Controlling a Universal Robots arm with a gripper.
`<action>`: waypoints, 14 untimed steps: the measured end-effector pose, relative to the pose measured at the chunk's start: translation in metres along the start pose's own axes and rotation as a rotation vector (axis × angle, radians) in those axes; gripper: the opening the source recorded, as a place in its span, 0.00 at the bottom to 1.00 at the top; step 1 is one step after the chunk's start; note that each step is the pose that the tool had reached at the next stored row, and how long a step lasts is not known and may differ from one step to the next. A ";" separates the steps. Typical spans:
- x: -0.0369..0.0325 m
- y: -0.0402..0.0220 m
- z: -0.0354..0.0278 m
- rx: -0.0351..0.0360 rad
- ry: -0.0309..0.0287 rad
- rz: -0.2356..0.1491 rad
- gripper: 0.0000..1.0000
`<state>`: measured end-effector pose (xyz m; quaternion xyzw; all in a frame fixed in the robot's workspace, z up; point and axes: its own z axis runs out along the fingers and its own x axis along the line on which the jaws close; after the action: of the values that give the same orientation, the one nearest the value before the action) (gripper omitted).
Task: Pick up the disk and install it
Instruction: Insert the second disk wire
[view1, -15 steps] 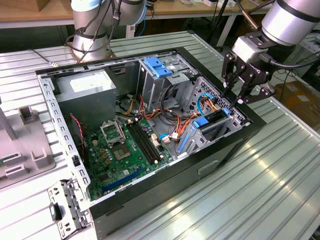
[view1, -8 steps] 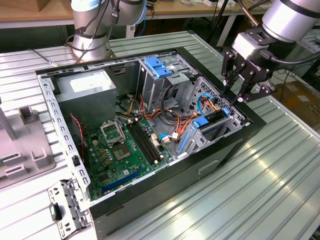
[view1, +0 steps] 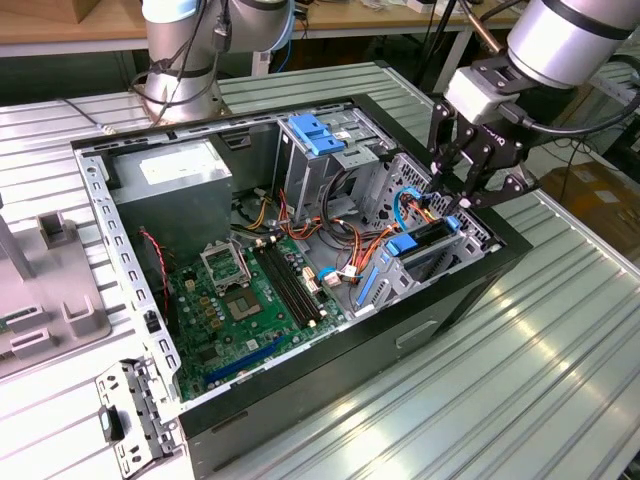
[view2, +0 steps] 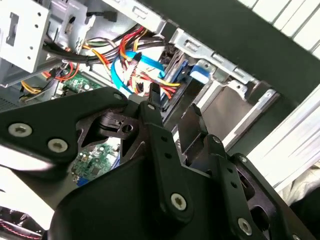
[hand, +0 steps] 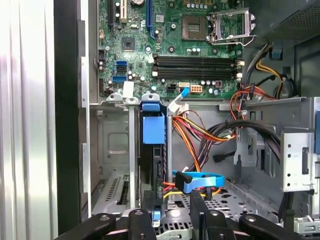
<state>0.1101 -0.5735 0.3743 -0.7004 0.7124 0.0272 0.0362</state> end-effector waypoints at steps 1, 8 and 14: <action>-0.0007 0.0008 0.0002 -0.0001 -0.0031 0.000 0.42; -0.0038 0.0064 0.0043 -0.0001 -0.0060 0.000 0.42; -0.0031 0.0070 0.0093 -0.0002 -0.0062 0.000 0.42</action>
<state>0.1033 -0.5695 0.3653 -0.7002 0.7123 0.0294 0.0383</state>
